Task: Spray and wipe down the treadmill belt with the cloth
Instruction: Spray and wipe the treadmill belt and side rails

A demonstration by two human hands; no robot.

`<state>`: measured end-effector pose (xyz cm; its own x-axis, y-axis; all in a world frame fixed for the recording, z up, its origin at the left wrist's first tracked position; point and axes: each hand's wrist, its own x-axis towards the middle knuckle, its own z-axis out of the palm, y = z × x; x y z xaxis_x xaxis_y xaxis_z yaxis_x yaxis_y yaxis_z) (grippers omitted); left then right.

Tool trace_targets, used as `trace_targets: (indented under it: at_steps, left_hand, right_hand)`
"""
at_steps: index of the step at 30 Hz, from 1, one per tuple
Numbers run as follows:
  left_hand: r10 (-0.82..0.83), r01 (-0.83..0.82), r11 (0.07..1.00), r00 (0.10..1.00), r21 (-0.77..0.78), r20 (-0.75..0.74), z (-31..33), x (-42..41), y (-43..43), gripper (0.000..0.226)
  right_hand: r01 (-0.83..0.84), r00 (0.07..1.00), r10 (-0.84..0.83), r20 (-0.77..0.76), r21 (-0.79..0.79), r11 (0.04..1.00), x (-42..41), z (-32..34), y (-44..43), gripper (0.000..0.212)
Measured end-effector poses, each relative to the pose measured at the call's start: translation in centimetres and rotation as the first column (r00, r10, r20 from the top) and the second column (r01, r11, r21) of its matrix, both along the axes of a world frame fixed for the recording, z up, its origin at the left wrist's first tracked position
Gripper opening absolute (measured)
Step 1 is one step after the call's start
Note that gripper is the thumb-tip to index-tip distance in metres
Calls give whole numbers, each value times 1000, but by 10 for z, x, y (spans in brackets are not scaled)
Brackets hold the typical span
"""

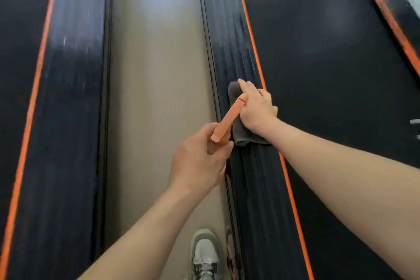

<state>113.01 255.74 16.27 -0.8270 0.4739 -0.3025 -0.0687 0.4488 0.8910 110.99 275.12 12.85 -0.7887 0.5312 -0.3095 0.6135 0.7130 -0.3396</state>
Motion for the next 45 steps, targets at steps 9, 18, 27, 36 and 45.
trace_targets:
  at_steps: [9,18,27,36,45]
  left_hand:
    - [70,-53,992,987,-118,143,27,59,-60,19]
    - [105,-89,991,979,-99,174,78,189,-152,23]
    - [183,-178,983,965,-44,189,150,315,-220,23]
    - [350,-346,937,932,-53,94,227,426,-276,14]
    - [606,-595,783,795,-182,4,313,514,-374,17]
  right_hand:
    - [-460,839,451,-305,45,887,152,-42,-101,32]
    - [176,963,-257,-85,-525,832,301,29,-187,40]
    - [307,902,-432,-11,-688,657,378,157,-263,9]
    - [-139,977,-1,-212,-645,751,458,283,-334,24]
    - [-456,878,417,-236,-681,574,503,363,-449,67]
